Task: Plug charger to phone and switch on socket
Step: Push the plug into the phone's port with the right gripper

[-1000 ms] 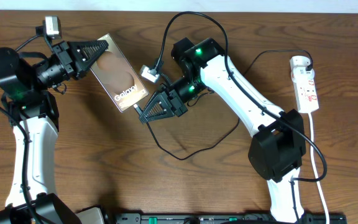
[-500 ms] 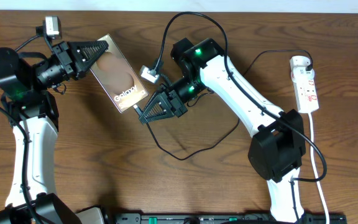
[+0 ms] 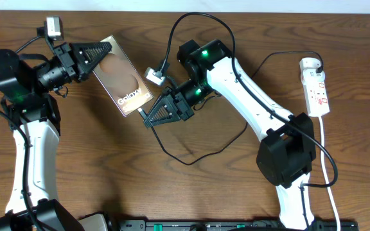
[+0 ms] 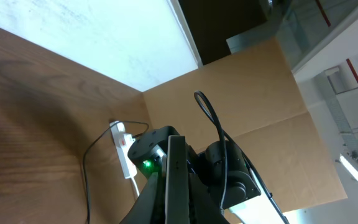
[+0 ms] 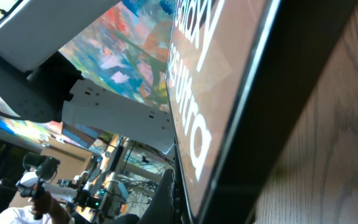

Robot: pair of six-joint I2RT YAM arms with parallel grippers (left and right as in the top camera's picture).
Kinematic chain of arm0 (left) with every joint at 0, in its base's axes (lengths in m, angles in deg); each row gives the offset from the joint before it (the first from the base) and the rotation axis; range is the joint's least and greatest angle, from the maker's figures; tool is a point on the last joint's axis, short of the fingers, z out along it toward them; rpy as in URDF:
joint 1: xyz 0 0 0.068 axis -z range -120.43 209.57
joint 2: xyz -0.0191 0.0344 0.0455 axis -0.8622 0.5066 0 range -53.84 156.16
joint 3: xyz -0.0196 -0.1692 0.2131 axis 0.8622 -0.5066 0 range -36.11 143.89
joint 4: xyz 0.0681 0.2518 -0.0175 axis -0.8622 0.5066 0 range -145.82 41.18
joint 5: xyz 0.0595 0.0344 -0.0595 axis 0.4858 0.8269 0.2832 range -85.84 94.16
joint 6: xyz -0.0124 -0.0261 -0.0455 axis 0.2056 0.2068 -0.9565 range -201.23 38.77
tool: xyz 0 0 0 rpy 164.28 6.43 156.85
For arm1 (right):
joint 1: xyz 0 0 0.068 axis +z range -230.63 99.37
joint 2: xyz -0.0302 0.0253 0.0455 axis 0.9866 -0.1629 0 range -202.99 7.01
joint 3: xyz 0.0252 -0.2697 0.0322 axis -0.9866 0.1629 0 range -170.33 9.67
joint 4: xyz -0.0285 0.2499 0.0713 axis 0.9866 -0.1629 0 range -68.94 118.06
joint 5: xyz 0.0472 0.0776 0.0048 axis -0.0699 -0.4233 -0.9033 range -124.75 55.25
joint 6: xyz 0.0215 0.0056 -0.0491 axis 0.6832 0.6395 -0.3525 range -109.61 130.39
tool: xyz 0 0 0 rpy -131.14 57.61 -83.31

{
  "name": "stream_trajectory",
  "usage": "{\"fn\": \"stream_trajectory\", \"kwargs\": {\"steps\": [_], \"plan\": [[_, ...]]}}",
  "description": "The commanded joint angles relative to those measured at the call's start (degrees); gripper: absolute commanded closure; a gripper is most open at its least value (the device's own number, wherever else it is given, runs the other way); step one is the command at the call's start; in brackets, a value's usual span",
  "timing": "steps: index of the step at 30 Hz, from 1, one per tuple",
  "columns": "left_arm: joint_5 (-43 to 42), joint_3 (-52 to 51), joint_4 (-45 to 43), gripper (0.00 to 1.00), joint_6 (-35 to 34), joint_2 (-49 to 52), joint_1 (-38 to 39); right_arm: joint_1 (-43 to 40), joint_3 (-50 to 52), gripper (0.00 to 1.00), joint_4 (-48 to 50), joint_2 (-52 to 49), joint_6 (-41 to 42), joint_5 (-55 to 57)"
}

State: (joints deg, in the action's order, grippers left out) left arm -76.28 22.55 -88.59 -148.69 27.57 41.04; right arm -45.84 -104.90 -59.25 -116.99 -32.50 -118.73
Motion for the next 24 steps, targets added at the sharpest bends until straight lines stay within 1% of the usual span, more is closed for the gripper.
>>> {"fn": "stream_trajectory", "kwargs": {"steps": [1, 12, 24], "plan": [[-2.5, 0.6, -0.3, 0.93, 0.3, -0.2, 0.1, 0.4, 0.3, 0.99, 0.4, 0.3, -0.9, -3.1], [-4.6, 0.6, -0.3, 0.93, 0.3, -0.2, 0.1, 0.1, 0.3, 0.99, 0.5, 0.3, -0.9, -3.0], [-4.6, 0.6, -0.5, 0.93, 0.4, -0.2, 0.1, 0.1, 0.3, 0.99, 0.4, 0.3, -0.9, -2.5]]}}
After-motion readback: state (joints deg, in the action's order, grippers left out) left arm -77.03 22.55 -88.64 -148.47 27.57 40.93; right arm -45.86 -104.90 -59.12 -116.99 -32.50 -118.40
